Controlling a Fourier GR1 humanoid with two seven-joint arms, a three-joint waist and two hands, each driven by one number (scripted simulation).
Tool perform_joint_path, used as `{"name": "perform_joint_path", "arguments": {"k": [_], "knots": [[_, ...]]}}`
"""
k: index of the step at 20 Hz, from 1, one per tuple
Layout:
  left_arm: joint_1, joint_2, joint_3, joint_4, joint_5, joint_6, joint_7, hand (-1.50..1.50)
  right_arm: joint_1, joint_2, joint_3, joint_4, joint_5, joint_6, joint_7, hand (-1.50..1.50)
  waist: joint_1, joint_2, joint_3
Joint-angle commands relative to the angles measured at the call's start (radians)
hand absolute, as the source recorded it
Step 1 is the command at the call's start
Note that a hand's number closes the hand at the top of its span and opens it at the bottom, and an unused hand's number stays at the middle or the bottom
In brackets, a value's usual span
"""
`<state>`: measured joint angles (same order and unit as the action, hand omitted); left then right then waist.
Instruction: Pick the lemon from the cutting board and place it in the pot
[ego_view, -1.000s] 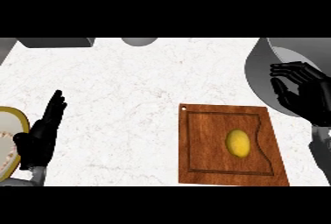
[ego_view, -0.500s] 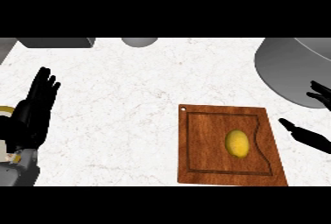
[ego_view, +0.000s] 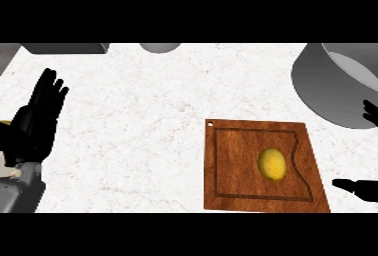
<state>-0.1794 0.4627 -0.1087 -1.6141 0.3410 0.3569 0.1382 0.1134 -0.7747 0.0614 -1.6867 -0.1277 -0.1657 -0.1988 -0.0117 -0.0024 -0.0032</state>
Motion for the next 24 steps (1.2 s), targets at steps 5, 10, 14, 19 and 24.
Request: {"name": "perform_joint_path", "arguments": {"k": [5, 10, 14, 19, 24], "knots": [[-0.03, -0.02, -0.01, 0.005, -0.02, 0.006, 0.019, 0.0, -0.089, -0.185, 0.17, -0.154, 0.114, 0.173, 0.428, -1.5, 0.028, 0.006, 0.0], [-0.06, -0.033, -0.003, 0.02, -0.029, 0.001, 0.035, 0.0, -0.184, -0.143, 0.298, -0.219, 0.156, 0.253, 0.669, -1.5, 0.028, 0.005, 0.002], [0.036, -0.03, -0.011, -0.096, -0.064, 0.003, 0.066, 0.0, -0.279, -0.024, 0.324, -0.243, 0.169, 0.29, 0.827, -1.5, 0.026, 0.001, 0.003], [-0.013, -0.061, 0.066, 0.014, -0.067, -0.06, 0.028, 0.0, -0.259, 0.104, 0.331, -0.2, 0.261, 0.329, 0.82, -1.5, 0.014, 0.002, 0.003], [-0.004, -0.085, 0.043, -0.054, -0.109, -0.044, 0.079, 0.0, -0.275, 0.187, 0.39, -0.208, 0.383, 0.332, 0.943, -1.5, 0.017, 0.002, 0.003]]}}
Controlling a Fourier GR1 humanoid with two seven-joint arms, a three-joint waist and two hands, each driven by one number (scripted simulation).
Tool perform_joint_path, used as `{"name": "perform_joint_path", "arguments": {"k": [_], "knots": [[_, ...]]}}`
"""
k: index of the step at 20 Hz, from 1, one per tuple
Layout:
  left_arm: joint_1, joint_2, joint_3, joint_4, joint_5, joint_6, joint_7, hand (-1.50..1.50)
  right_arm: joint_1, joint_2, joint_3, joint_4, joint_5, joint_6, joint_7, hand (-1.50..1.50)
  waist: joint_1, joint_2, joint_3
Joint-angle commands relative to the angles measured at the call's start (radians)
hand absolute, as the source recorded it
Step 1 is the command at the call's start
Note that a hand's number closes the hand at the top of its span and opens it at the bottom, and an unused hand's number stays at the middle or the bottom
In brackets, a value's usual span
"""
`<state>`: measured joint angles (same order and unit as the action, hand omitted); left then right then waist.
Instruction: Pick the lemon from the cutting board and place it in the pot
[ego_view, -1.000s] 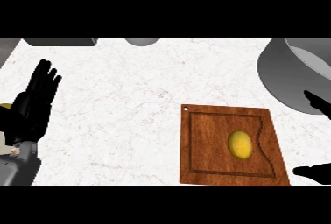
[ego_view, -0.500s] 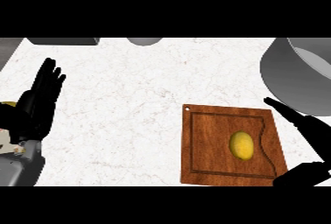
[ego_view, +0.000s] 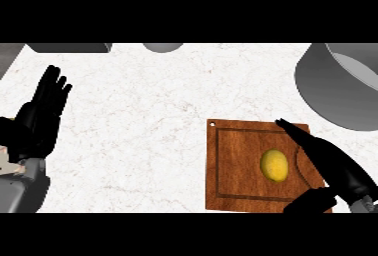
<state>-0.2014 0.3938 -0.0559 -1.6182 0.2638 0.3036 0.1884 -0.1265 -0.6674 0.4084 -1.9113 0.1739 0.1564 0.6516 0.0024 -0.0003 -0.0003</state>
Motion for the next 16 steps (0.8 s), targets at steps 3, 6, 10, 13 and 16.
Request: {"name": "perform_joint_path", "arguments": {"k": [3, 6, 10, 13, 16], "knots": [[0.02, -0.031, 0.015, 0.004, -0.03, -0.03, -0.011, 0.0, -0.018, 0.067, -0.018, 0.12, 0.108, 0.048, 0.017, -1.5, 0.0, 0.0, 0.0], [0.023, -0.038, 0.042, -0.021, -0.047, -0.034, 0.023, 0.0, -0.03, 0.144, 0.0, 0.082, 0.169, 0.069, 0.078, -1.5, 0.001, 0.0, 0.0], [-0.019, -0.062, 0.075, 0.02, -0.057, -0.06, 0.024, 0.0, -0.036, 0.206, -0.037, 0.156, 0.2, 0.107, 0.014, -1.5, -0.001, 0.001, 0.0], [0.042, -0.091, 0.062, -0.041, -0.083, -0.065, 0.01, 0.0, 0.045, 0.192, -0.059, 0.176, 0.259, 0.103, -0.08, -1.5, -0.001, 0.0, 0.0], [-0.024, -0.063, 0.14, 0.121, -0.039, -0.154, -0.059, 0.0, -0.027, 0.222, -0.096, 0.251, 0.267, 0.134, -0.088, -1.5, -0.003, 0.001, 0.0]]}}
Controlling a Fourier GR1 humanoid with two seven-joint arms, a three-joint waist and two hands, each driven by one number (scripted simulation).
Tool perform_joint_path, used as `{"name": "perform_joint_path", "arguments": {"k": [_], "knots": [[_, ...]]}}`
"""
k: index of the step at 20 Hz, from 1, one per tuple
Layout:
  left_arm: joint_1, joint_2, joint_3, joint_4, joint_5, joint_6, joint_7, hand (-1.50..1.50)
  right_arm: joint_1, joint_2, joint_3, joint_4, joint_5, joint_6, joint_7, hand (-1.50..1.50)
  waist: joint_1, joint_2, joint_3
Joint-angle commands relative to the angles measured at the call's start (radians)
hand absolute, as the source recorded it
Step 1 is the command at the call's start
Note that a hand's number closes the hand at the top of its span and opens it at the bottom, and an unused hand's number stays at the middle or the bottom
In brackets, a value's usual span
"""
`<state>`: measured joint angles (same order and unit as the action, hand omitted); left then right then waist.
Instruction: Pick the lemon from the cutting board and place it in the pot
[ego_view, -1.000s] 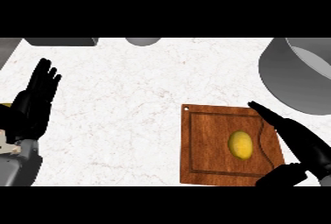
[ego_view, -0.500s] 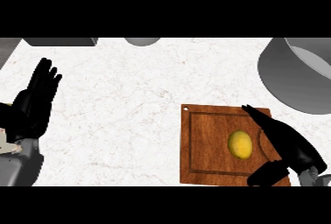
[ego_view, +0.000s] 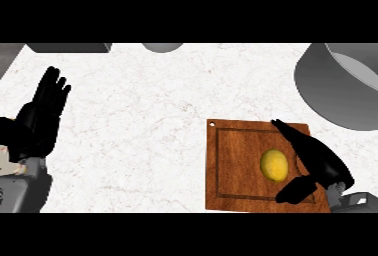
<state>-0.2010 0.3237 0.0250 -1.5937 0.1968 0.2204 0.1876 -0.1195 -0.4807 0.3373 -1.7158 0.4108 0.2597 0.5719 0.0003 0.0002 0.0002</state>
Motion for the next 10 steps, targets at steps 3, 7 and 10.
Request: {"name": "perform_joint_path", "arguments": {"k": [3, 7, 10], "knots": [[-0.011, -0.065, -0.028, -0.034, -0.075, 0.039, 0.046, 0.0, -0.021, 0.084, -0.035, 0.124, 0.1, -0.013, -0.056, -1.5, 0.001, 0.0, 0.0], [-0.017, -0.06, -0.003, -0.038, -0.094, 0.001, 0.064, 0.0, 0.031, 0.115, -0.038, 0.074, 0.135, 0.034, -0.049, -1.5, -0.001, -0.001, 0.0], [0.026, -0.043, 0.052, 0.031, -0.022, -0.079, -0.048, 0.0, -0.013, 0.073, 0.0, 0.104, 0.157, 0.066, -0.144, 1.5, 0.002, 0.001, 0.0]]}}
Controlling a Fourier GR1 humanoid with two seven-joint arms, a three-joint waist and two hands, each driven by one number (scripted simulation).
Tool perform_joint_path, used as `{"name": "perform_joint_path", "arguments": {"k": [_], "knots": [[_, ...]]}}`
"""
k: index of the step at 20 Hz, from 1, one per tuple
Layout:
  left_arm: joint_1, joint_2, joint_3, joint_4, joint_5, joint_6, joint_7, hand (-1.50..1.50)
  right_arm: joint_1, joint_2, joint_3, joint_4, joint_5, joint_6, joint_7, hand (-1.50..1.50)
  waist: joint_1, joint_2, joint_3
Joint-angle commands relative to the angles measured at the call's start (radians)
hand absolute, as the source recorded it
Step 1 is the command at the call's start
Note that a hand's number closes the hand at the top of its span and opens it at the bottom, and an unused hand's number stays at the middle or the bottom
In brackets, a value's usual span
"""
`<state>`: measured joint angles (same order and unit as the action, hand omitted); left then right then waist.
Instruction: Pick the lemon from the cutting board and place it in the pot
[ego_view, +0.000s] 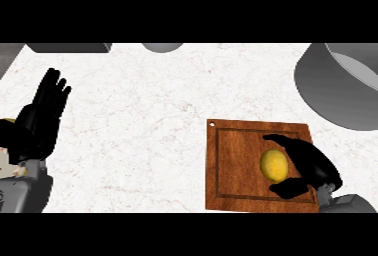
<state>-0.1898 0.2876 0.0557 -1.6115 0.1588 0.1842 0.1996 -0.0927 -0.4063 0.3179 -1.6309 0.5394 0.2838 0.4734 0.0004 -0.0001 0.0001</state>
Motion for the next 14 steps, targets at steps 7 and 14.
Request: {"name": "perform_joint_path", "arguments": {"k": [7, 14], "knots": [[-0.025, -0.053, -0.007, 0.007, -0.068, 0.006, 0.002, 0.0, 0.005, 0.076, 0.028, 0.006, 0.133, 0.013, -0.099, 1.5, -0.002, 0.0, 0.0], [-0.012, -0.044, 0.021, -0.009, -0.047, -0.01, 0.01, 0.0, 0.046, -0.018, 0.163, -0.061, 0.172, 0.095, -0.327, 1.5, -0.005, -0.002, 0.0]]}}
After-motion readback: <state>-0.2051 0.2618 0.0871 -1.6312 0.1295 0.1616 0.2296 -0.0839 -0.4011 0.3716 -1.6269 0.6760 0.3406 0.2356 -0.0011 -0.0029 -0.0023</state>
